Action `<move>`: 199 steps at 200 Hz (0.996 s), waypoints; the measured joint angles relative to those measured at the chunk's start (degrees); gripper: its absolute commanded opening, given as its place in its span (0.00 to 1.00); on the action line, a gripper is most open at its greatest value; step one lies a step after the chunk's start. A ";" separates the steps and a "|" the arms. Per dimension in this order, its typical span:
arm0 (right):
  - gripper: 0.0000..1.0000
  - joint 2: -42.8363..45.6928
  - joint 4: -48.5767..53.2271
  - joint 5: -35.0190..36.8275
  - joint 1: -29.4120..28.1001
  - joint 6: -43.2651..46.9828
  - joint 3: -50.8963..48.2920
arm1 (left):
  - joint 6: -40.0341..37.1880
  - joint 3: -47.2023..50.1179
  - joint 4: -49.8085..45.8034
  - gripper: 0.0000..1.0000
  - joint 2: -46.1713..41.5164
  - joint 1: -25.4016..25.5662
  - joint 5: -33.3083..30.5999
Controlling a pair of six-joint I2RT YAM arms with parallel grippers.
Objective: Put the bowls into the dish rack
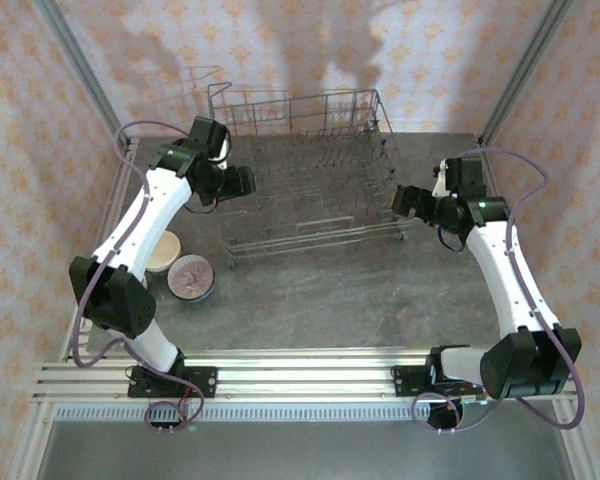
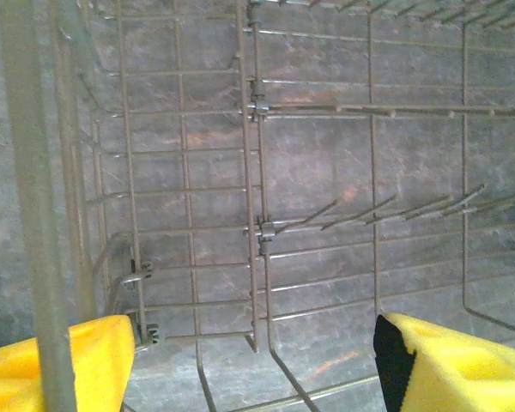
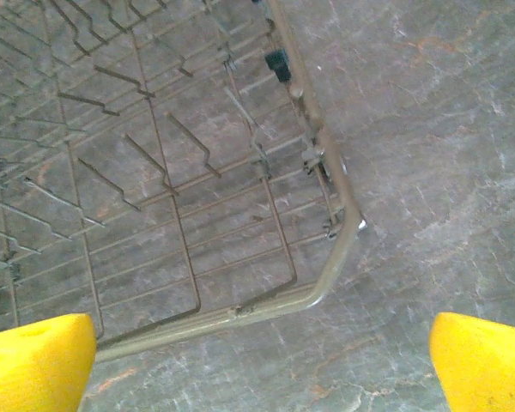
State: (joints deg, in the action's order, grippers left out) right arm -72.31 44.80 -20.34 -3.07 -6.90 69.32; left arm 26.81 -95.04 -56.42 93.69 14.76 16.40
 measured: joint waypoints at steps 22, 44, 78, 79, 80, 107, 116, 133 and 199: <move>0.99 -1.27 1.95 1.75 0.24 -0.07 0.15 | 2.69 2.80 1.53 0.71 -2.34 2.69 0.13; 0.99 -2.21 3.74 3.48 1.70 -0.76 0.44 | 5.57 5.40 2.99 0.71 -4.57 5.35 0.09; 0.99 -1.66 4.55 4.48 5.22 -3.58 0.44 | 9.79 8.39 4.35 0.71 -7.17 10.49 -1.01; 0.99 -1.62 4.55 4.50 5.35 -3.67 0.44 | 9.88 8.44 4.35 0.71 -7.21 10.67 -1.03; 0.99 -1.60 4.55 4.50 5.44 -3.72 0.44 | 9.94 8.46 4.37 0.71 -7.26 10.82 -1.07; 0.99 -0.70 4.61 4.48 6.88 -5.16 0.44 | 12.26 8.83 4.42 0.74 -7.76 16.46 -2.05; 0.99 -0.59 4.79 4.46 6.95 -5.44 0.44 | 12.59 8.83 4.42 0.76 -7.76 18.14 -2.08; 0.99 -0.59 5.09 4.24 6.99 -6.03 0.44 | 12.74 8.46 4.13 0.78 -7.76 20.20 -2.34; 0.99 -2.19 5.09 0.57 6.99 -8.11 0.44 | 8.37 0.79 -0.68 0.83 -10.19 17.77 -10.16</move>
State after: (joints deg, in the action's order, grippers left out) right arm -74.50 49.89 -19.77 3.92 -15.00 69.76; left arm 35.18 -94.26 -57.10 83.50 32.53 6.24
